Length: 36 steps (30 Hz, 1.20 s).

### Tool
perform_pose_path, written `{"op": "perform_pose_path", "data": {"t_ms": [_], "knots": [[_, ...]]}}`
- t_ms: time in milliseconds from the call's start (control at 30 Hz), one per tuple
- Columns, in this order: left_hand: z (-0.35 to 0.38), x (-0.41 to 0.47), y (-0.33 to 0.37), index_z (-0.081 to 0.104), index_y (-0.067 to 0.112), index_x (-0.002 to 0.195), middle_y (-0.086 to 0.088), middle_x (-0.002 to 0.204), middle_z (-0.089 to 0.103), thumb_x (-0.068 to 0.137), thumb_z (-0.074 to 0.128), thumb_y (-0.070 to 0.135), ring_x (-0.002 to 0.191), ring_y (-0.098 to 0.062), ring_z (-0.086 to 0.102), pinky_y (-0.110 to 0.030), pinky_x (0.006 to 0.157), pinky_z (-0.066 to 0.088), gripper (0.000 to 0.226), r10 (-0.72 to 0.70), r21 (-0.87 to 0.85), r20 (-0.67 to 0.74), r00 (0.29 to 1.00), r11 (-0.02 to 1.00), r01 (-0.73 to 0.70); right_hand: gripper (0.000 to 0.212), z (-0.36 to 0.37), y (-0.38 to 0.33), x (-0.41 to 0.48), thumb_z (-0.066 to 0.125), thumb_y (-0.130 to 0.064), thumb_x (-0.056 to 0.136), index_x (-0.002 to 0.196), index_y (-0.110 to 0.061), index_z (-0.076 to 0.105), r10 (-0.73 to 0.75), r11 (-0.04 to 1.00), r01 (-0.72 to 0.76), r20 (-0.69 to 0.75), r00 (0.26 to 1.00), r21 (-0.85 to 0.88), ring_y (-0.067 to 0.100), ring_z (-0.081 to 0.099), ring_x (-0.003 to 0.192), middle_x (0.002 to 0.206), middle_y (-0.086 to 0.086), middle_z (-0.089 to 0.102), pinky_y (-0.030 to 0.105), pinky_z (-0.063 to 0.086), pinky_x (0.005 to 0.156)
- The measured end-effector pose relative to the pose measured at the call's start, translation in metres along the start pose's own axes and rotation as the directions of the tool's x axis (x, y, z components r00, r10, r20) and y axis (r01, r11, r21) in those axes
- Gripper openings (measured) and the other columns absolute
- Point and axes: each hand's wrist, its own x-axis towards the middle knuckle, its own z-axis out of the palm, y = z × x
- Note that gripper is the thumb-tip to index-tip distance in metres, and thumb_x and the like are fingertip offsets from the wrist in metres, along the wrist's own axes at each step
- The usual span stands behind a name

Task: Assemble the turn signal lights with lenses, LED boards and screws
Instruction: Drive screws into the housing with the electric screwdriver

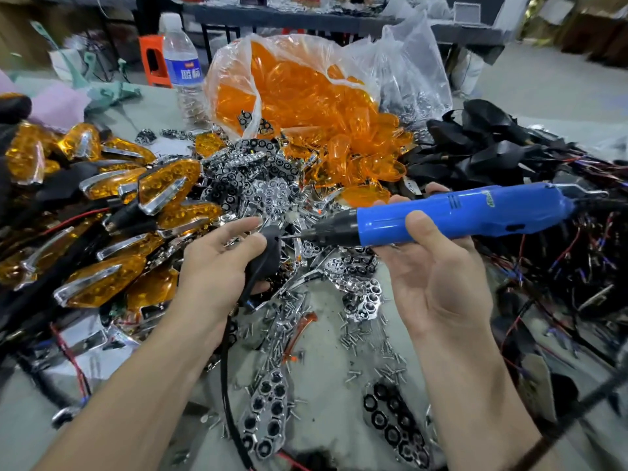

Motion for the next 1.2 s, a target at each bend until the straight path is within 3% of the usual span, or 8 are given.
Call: {"op": "perform_pose_path", "data": {"t_ms": [333,467,600,733,833,1000,1100,1200], "knots": [[0.002,-0.001,0.001,0.076,0.033,0.108,0.001,0.087,0.081,0.097,0.072,0.014,0.079,-0.021,0.079,-0.033,0.057,0.063,0.022,0.030,0.025,0.007,1.000,0.999,-0.030,0.047,-0.003,0.005,0.000,0.063,0.006,0.083,0.123,-0.015,0.053,-0.004,1.000,0.004,0.096,0.995,0.002,0.034,0.065,0.103,0.099,0.014,0.068,0.054,0.058,0.096],[0.001,-0.002,-0.001,0.076,0.034,0.108,0.005,0.086,0.080,0.097,0.072,0.014,0.077,-0.018,0.078,-0.029,0.055,0.061,0.023,0.064,0.042,-0.021,0.998,0.997,-0.063,0.051,-0.004,0.006,-0.001,0.056,0.011,0.084,0.128,-0.014,0.047,-0.021,1.000,0.018,0.229,0.973,0.019,0.037,0.062,0.112,0.104,0.016,0.067,0.053,0.055,0.098],[0.000,-0.001,-0.002,0.077,0.035,0.107,0.007,0.085,0.080,0.096,0.072,0.015,0.075,-0.017,0.078,-0.028,0.053,0.060,0.023,0.068,0.051,-0.049,0.996,0.997,-0.066,0.050,-0.007,0.006,-0.002,0.050,0.018,0.079,0.119,-0.013,0.049,-0.013,1.000,0.016,0.373,0.928,-0.006,0.037,0.058,0.118,0.107,0.019,0.063,0.061,0.044,0.112],[-0.002,0.000,0.000,0.079,0.038,0.102,0.000,0.088,0.080,0.094,0.075,0.014,0.069,-0.017,0.076,-0.030,0.052,0.059,0.025,0.058,0.048,-0.061,0.996,0.997,-0.055,0.044,-0.007,0.006,-0.002,0.061,0.014,0.073,0.111,-0.007,0.051,-0.038,0.992,0.089,0.465,0.885,-0.087,0.040,0.056,0.121,0.111,0.025,0.057,0.059,0.043,0.111],[-0.005,-0.004,0.002,0.080,0.041,0.103,-0.003,0.093,0.079,0.095,0.075,0.015,0.074,-0.021,0.076,-0.032,0.053,0.060,0.028,0.054,0.032,-0.049,0.997,0.998,-0.053,0.047,-0.009,0.006,0.001,0.058,0.020,0.075,0.112,-0.008,0.049,-0.025,0.997,0.058,0.457,0.889,-0.059,0.041,0.055,0.121,0.109,0.021,0.060,0.065,0.041,0.111],[-0.008,-0.008,0.007,0.078,0.041,0.110,-0.001,0.090,0.080,0.095,0.073,0.014,0.075,-0.028,0.078,-0.040,0.053,0.064,0.031,0.094,0.042,-0.061,0.994,0.995,-0.092,0.046,-0.008,0.009,0.001,0.060,0.016,0.077,0.113,-0.011,0.051,-0.023,1.000,0.019,0.473,0.881,0.014,0.039,0.055,0.122,0.108,0.016,0.064,0.057,0.047,0.103],[-0.008,-0.009,0.007,0.078,0.039,0.110,-0.001,0.088,0.080,0.095,0.073,0.013,0.072,-0.026,0.077,-0.041,0.053,0.063,0.030,0.100,0.037,-0.069,0.993,0.995,-0.097,0.048,-0.007,0.012,0.001,0.062,0.020,0.079,0.113,-0.012,0.051,-0.008,1.000,-0.004,0.463,0.887,0.025,0.036,0.058,0.121,0.108,0.015,0.065,0.055,0.050,0.102],[-0.008,-0.009,0.006,0.077,0.039,0.110,-0.003,0.085,0.080,0.095,0.073,0.013,0.068,-0.021,0.074,-0.038,0.052,0.061,0.030,0.115,0.033,-0.067,0.991,0.993,-0.113,0.041,-0.007,0.013,0.000,0.059,0.011,0.083,0.113,-0.015,0.052,0.023,0.999,-0.037,0.402,0.916,0.028,0.032,0.064,0.115,0.106,0.012,0.068,0.055,0.054,0.098]]}}
